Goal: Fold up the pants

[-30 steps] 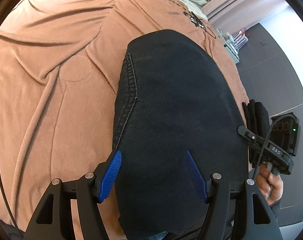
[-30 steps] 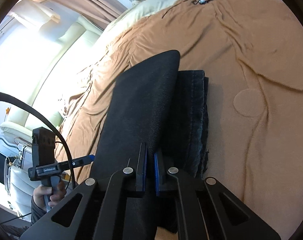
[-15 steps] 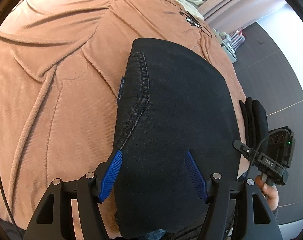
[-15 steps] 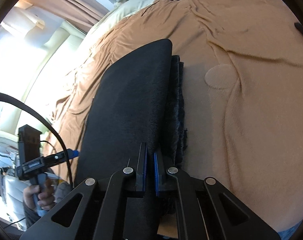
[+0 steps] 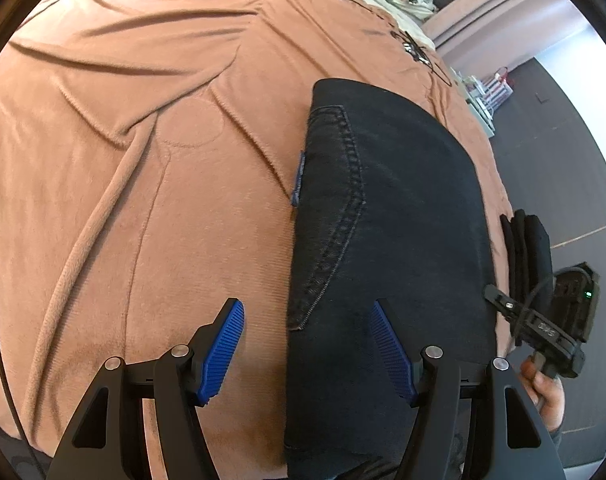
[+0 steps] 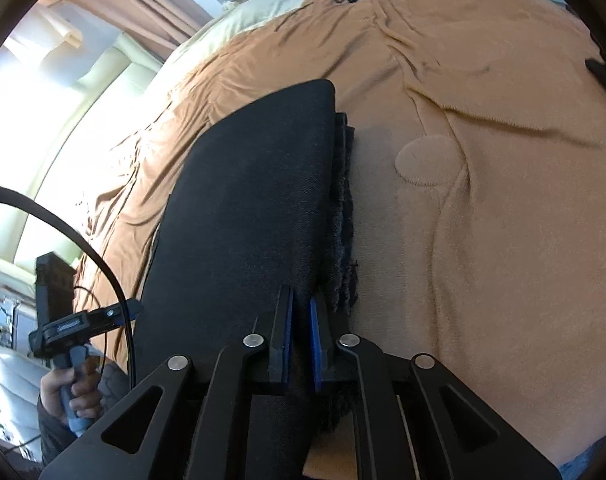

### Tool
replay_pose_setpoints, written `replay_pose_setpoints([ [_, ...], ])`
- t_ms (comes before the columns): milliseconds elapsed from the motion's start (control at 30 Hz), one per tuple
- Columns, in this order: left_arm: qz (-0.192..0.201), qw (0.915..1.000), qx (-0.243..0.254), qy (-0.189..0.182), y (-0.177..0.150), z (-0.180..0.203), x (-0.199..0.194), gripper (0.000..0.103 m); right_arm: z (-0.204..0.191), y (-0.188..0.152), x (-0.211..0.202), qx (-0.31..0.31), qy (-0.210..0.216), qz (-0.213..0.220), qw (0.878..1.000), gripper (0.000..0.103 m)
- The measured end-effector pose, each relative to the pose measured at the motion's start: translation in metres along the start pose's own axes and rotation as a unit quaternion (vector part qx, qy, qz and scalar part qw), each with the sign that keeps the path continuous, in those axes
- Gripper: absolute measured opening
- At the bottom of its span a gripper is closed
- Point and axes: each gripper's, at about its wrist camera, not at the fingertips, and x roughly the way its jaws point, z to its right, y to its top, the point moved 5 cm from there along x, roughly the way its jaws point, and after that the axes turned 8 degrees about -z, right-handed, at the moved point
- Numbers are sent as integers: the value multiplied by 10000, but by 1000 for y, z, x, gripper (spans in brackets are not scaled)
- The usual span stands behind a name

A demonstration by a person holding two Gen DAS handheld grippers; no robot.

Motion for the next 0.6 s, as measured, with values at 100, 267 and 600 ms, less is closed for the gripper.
replay_pose_setpoints([
  [100,-34,9999,-96,-48,0,-3,6,67,2,-6,-10,-57,-20,34,10000,25],
  [267,-93,9993,-160,-324,-3,0,14,67,18,-12,-11,148,152,-14,9998,52],
  [600,-142,9956,-355,-859,0,-1,26,51,38,-16,30,809,1112,-601,9887,52],
])
